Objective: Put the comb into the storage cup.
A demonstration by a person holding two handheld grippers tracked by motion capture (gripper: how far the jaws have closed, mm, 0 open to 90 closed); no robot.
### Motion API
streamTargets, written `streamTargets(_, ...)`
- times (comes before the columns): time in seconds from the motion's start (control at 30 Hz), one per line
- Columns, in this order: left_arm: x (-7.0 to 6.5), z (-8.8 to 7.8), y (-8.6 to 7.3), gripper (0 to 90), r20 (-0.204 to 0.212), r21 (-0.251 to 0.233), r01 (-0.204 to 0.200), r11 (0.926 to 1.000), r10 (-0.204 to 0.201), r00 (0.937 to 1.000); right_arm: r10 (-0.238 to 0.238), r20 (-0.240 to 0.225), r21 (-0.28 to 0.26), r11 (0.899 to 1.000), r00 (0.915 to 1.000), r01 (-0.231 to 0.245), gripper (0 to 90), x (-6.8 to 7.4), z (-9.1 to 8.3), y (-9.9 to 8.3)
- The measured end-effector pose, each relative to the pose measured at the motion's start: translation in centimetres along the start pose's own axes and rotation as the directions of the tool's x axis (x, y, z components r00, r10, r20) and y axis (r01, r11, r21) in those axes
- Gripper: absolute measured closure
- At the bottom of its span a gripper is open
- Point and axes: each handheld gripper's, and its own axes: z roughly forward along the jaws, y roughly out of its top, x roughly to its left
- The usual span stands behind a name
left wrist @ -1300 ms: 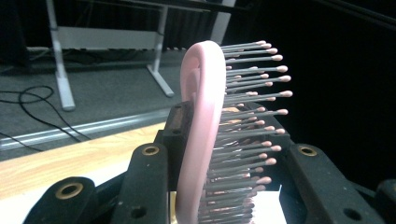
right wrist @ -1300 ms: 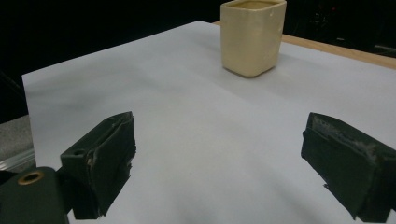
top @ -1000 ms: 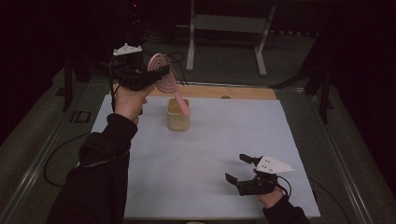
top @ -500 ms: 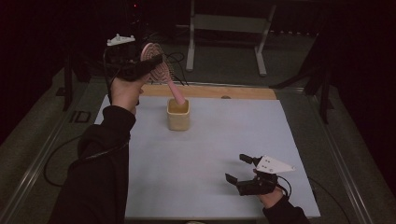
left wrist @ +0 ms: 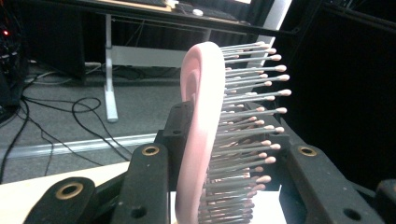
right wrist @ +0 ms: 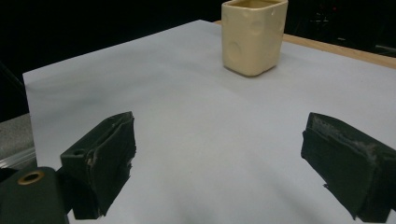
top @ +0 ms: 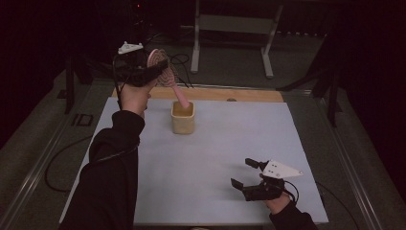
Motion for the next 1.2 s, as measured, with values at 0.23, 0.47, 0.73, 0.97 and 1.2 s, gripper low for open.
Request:
streamTargets(0.23,0.6,1.0,-1.2,66.0,-0.011,0.012,0.014,0.9998,-0.013,0.9998,0.004,-0.002,0.0,1.0,1.0,-0.004,9.7,-0.1,-0.1,0.0)
streamTargets(0.47,0.9,1.8,-2.3,66.0,-0.021,0.038,0.018,0.9991,-0.017,0.9996,0.0,-0.001,-0.001,1.0,1.0,0.0,9.7,0.0,0.0,0.0)
streamTargets(0.73,1.1,3.0,-3.8,66.0,-0.024,0.065,0.014,0.9978,-0.012,0.9996,-0.001,-0.002,-0.003,1.0,1.0,0.001,9.7,0.0,0.0,0.0)
streamTargets(0.97,1.4,3.8,-4.8,66.0,-0.02,0.083,0.026,0.9962,-0.025,0.9995,0.007,-0.003,-0.006,1.0,1.0,-0.007,9.7,-0.1,-0.1,-0.1)
streamTargets(1.2,1.7,4.5,-5.7,66.0,-0.022,0.098,0.028,0.9948,-0.026,0.9994,0.009,-0.004,-0.004,1.0,1.0,-0.009,9.7,-0.1,0.0,-0.1)
